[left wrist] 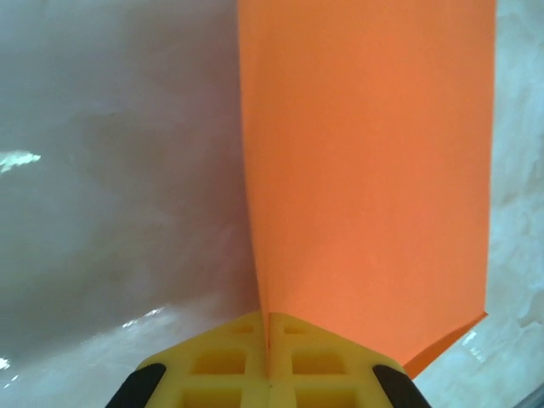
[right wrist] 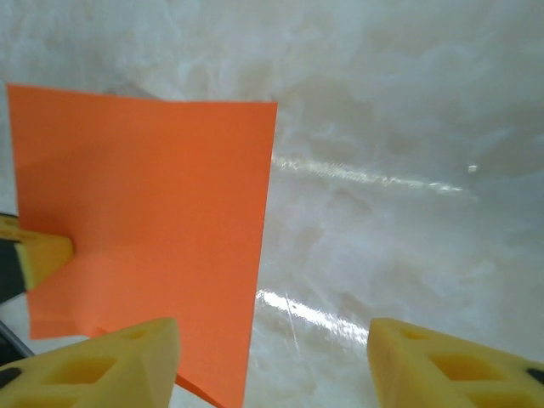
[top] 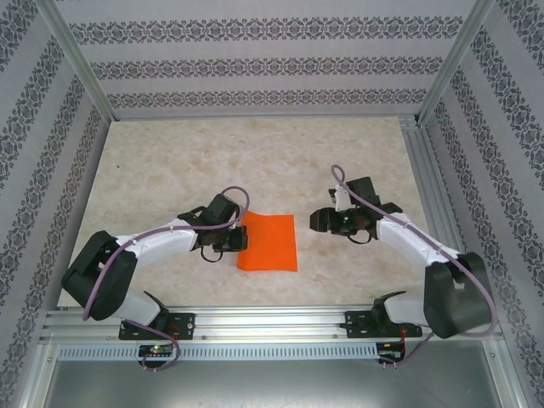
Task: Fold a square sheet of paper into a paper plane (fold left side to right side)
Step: Place a square sheet of paper at the center of the table.
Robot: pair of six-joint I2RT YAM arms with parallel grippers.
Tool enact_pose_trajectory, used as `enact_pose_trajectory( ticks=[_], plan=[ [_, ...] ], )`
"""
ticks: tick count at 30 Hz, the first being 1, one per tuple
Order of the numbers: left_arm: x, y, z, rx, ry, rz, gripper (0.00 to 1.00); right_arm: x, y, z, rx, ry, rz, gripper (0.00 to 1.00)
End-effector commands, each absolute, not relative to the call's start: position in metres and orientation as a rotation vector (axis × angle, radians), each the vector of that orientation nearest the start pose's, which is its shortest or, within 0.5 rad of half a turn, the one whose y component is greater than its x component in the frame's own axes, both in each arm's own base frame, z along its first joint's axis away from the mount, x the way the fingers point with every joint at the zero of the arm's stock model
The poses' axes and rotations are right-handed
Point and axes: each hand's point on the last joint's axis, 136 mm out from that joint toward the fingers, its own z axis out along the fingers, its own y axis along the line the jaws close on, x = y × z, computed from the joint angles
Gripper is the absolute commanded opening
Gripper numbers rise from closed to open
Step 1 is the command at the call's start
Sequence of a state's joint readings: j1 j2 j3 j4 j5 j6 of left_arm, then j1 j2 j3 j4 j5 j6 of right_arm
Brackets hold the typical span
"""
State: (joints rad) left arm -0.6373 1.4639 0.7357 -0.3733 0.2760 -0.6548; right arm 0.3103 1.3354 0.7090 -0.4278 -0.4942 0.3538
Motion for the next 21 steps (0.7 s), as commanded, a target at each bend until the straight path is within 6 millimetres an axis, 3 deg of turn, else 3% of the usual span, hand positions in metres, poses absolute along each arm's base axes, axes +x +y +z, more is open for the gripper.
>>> enact_pose_trajectory(
  ticks=[1, 5, 10, 17, 21],
  plan=[
    [0.229, -0.225, 0.049, 0.112, 2.849, -0.662, 0.0, 0.277, 0.199, 0.072, -0.082, 2.645, 0.956, 0.5],
    [0.232, -0.226, 0.053, 0.127, 2.84, -0.654, 0.0, 0.281, 0.23, 0.06, -0.101, 2.656, 1.024, 0.4],
    [0.236, -0.226, 0.057, 0.133, 2.829, -0.638, 0.01, 0.279, 0.251, 0.041, -0.147, 2.724, 1.028, 0.39],
    [0.237, -0.228, 0.059, 0.139, 2.826, -0.65, 0.03, 0.276, 0.254, 0.023, -0.132, 2.774, 0.99, 0.36],
    [0.239, -0.237, 0.069, 0.146, 2.798, -0.72, 0.2, 0.272, 0.249, 0.014, -0.138, 2.823, 0.931, 0.36]
  ],
)
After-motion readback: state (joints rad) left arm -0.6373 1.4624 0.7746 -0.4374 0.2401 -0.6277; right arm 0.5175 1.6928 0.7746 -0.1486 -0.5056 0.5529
